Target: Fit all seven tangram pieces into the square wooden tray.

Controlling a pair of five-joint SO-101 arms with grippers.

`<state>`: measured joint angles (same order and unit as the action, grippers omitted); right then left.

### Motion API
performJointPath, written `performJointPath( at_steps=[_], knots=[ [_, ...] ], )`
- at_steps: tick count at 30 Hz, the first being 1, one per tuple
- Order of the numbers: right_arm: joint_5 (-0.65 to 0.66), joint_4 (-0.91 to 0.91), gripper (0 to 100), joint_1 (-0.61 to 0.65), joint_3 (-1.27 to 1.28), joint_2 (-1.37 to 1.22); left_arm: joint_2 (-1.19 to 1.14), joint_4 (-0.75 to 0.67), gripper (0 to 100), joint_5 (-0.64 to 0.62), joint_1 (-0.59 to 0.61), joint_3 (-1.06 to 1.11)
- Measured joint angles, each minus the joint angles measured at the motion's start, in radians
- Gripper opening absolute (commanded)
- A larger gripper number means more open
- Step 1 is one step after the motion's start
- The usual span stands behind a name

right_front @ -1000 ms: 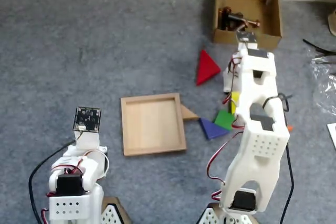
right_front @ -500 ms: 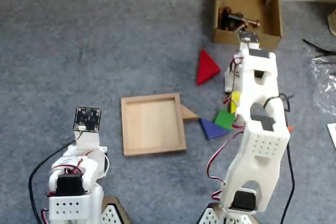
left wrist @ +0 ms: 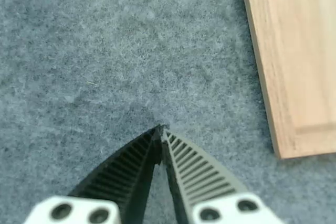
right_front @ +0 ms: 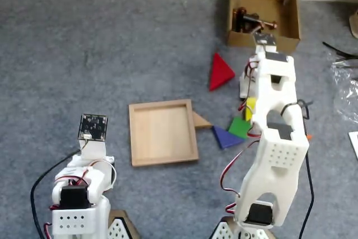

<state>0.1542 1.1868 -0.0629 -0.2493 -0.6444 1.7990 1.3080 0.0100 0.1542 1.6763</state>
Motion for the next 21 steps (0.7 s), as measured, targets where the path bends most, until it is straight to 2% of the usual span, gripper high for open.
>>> performJointPath(
  at_steps=[2, 15, 17, 21],
  knots=[
    [0.0, 0.0, 11.3, -0.002, -0.006, 0.0, 0.0, 0.0, 1, 0.0, 0.0, 0.0],
    [0.0, -0.008, 11.5, -0.002, -0.021, -0.005, 0.0, 0.0, 1, 0.0, 0.0, 0.0],
    [0.0, -0.008, 14.8, -0.002, -0.021, -0.005, 0.0, 0.0, 1, 0.0, 0.0, 0.0],
    [0.0, -0.008, 28.6, 0.0, 0.0, 0.031, 0.0, 0.0, 1, 0.0, 0.0, 0.0]
  ],
)
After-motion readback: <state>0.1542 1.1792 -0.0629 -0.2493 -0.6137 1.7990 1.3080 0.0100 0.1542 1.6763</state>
